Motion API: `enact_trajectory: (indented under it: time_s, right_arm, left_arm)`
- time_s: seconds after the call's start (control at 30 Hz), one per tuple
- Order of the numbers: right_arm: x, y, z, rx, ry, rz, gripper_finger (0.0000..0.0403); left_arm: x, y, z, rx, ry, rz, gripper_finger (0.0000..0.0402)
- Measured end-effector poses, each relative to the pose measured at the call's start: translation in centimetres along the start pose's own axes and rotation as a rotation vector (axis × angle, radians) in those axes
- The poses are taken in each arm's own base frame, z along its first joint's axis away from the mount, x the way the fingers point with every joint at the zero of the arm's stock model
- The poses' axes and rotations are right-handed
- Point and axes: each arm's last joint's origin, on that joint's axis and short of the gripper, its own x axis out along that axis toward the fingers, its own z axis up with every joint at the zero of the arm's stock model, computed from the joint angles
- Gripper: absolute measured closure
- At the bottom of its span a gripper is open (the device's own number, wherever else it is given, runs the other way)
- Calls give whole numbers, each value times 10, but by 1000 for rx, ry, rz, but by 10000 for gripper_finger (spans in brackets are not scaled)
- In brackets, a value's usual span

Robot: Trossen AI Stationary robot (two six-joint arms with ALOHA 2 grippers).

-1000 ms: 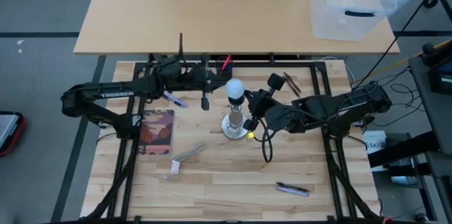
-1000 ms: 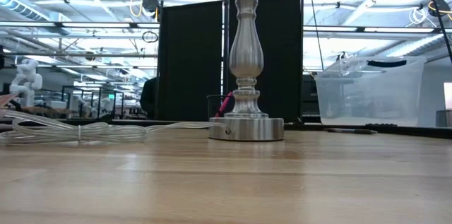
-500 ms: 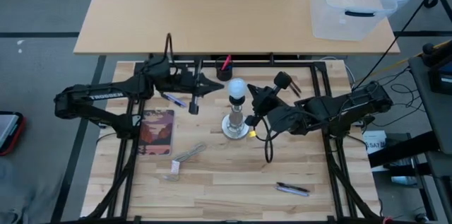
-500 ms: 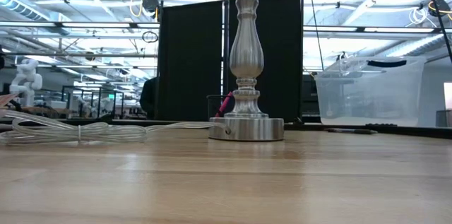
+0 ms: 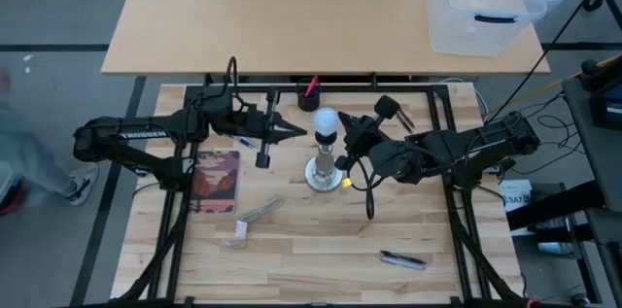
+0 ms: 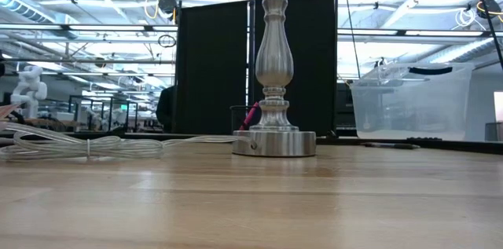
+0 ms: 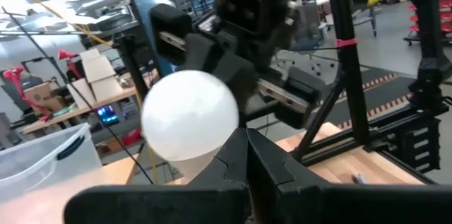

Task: Screw lightbulb
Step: Insert the lightbulb into the desk lamp

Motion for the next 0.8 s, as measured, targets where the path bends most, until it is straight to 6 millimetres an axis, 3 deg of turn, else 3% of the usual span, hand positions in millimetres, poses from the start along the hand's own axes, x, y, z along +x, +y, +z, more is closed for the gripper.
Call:
enact_trajectory:
  time_s: [0.8]
  right_arm:
    - [9, -6, 6, 8, -28, -10, 403]
  left_arm:
    - [18, 1, -13, 23, -7, 26, 402]
